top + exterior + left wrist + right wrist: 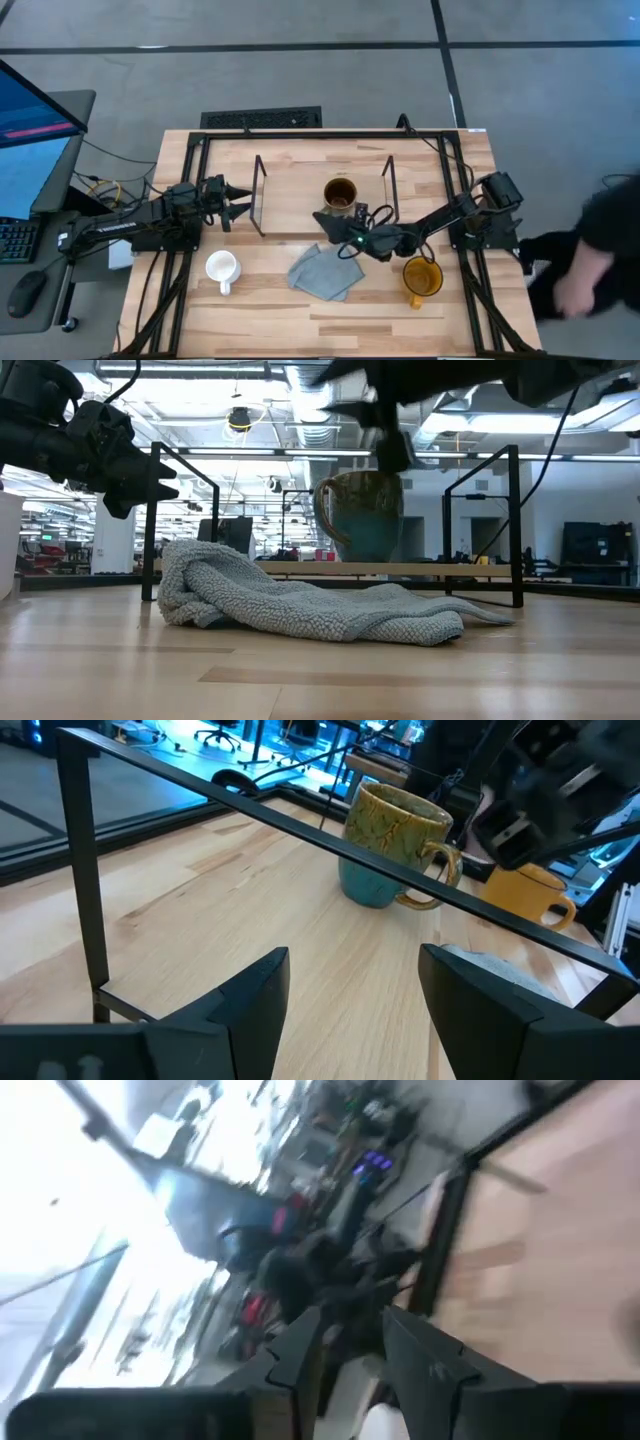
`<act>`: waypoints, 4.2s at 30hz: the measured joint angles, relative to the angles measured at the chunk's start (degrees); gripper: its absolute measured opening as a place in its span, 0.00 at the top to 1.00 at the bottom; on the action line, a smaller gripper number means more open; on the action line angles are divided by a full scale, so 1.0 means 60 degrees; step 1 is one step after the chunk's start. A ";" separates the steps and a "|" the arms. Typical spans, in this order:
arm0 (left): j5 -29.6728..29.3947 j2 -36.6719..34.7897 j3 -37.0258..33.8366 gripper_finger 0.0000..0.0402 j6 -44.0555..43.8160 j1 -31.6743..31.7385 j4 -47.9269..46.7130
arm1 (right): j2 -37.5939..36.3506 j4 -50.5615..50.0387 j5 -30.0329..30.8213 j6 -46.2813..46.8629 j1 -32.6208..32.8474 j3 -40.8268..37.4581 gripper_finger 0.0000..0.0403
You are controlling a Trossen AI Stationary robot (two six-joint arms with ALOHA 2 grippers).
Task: Stack small to large cups/mugs on shelf
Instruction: Put the brown mug on the shelf
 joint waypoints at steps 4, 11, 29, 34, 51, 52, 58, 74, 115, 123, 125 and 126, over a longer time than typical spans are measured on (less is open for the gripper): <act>0.0002 0.0000 -0.0003 0.47 0.0000 0.0000 0.0003 | 0.0000 -0.0101 -0.1192 -0.1052 -0.0346 0.0670 0.69; 0.0043 0.0000 -0.0003 0.47 0.0027 0.0000 0.0014 | 0.0000 -0.1468 -0.3345 -0.1966 -0.1116 0.2147 0.73; 0.0044 0.0000 0.0000 0.47 0.0113 0.0000 0.0018 | 0.0000 -0.7093 -0.4963 -0.2059 -0.2350 0.4118 0.76; 0.0044 0.0000 -0.0001 0.47 0.0113 0.0000 0.0018 | 0.0007 -0.8412 -0.6489 -0.1985 -0.2528 0.4545 0.76; 0.0044 0.0000 0.0004 0.47 0.0117 0.0000 -0.0020 | -0.0007 -1.7045 -0.7573 -0.4111 -0.3184 0.8529 0.98; 0.0044 0.0000 0.0004 0.47 0.0117 0.0001 -0.0022 | 0.0000 -1.7279 -0.7607 -0.3978 -0.3187 0.8529 0.98; 0.0044 0.0000 0.0004 0.47 0.0119 0.0000 -0.0037 | 0.0106 -1.7066 -0.8250 -0.3674 -0.3045 0.8558 0.98; 0.0043 0.0007 0.0007 0.47 0.0368 0.0001 -0.0051 | 0.1133 -1.7352 -0.8079 -0.3239 -0.2825 0.8543 1.00; 0.0000 0.0131 0.0007 0.47 0.0371 0.0000 -0.0062 | 0.1563 -1.9928 -0.6854 -0.4411 -0.3103 0.9609 1.00; 0.0000 0.0131 0.0007 0.47 0.0320 0.0003 -0.0062 | 0.1555 -2.0701 -0.5100 -0.4010 -0.3488 1.0190 1.00; 0.0002 0.0131 0.0007 0.47 0.0310 0.0002 -0.0062 | 0.1555 -2.0797 -0.4879 -0.3780 -0.3770 1.0190 1.00; 0.0000 0.0131 0.0007 0.47 0.0310 0.0000 -0.0062 | 0.1555 -2.0772 -0.4882 -0.3745 -0.3917 1.0190 1.00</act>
